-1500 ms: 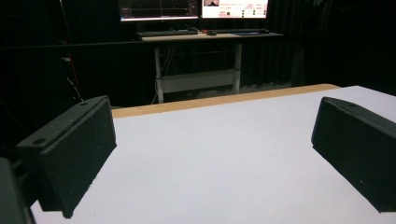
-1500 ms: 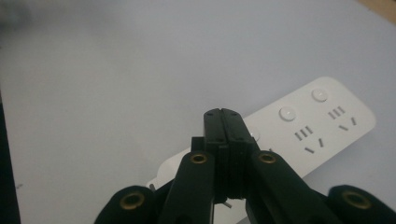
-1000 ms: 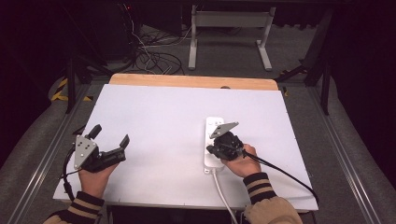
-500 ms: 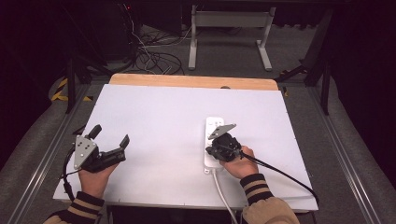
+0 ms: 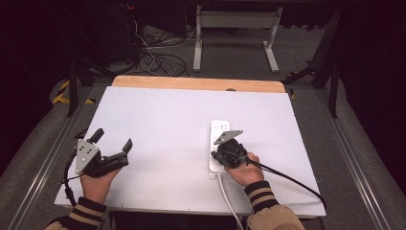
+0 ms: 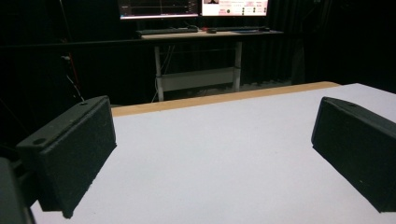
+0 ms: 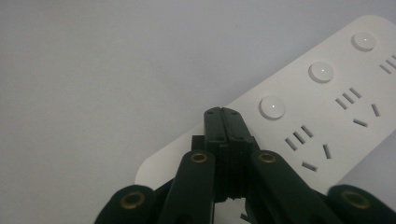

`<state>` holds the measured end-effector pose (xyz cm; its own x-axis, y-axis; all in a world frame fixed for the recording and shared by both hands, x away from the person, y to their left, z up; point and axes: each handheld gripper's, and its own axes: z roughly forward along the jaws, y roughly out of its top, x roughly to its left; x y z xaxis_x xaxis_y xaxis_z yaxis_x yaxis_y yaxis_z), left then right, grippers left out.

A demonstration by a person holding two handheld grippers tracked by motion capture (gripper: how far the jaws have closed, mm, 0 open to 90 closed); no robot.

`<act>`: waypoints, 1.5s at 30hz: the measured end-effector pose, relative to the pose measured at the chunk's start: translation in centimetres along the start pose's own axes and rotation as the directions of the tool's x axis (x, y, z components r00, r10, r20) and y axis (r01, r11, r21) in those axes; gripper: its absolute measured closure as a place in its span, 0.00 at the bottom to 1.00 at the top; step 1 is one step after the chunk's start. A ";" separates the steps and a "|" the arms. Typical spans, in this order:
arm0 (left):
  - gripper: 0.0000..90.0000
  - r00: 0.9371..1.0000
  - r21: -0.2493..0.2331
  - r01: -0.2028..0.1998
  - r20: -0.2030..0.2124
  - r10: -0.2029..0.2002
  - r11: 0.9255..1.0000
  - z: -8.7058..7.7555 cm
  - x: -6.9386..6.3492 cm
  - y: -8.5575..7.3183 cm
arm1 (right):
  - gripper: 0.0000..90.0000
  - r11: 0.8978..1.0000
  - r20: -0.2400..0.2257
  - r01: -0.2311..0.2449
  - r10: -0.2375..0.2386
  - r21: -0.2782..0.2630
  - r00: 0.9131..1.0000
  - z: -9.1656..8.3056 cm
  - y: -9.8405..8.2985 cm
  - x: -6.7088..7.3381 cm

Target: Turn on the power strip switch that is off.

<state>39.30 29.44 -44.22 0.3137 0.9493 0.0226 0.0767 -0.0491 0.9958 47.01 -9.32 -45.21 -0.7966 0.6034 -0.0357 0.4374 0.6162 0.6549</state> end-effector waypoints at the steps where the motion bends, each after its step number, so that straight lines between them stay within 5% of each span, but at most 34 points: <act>1: 0.00 1.000 0.001 -0.003 0.000 0.003 1.000 0.0 0.0 0.0 | 1.00 1.000 -0.001 0.002 -0.002 0.000 1.000 0.0 0.0 0.0; 17: 0.00 1.000 0.007 0.004 0.000 -0.004 1.000 -0.1 0.1 0.0 | 1.00 0.998 0.004 -0.053 0.053 -0.017 0.999 0.2 -0.3 0.1; 45: 0.00 1.000 0.011 0.004 -0.004 -0.004 1.000 -0.5 0.2 -0.1 | 1.00 0.997 0.043 -0.048 0.051 -0.058 0.998 0.2 -0.8 0.6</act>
<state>38.90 29.77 -44.23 0.3095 0.9507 0.0186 0.0885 -0.0482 0.9949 46.24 -9.32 -45.90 -0.7549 0.6549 -0.0349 0.4503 0.5562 0.6985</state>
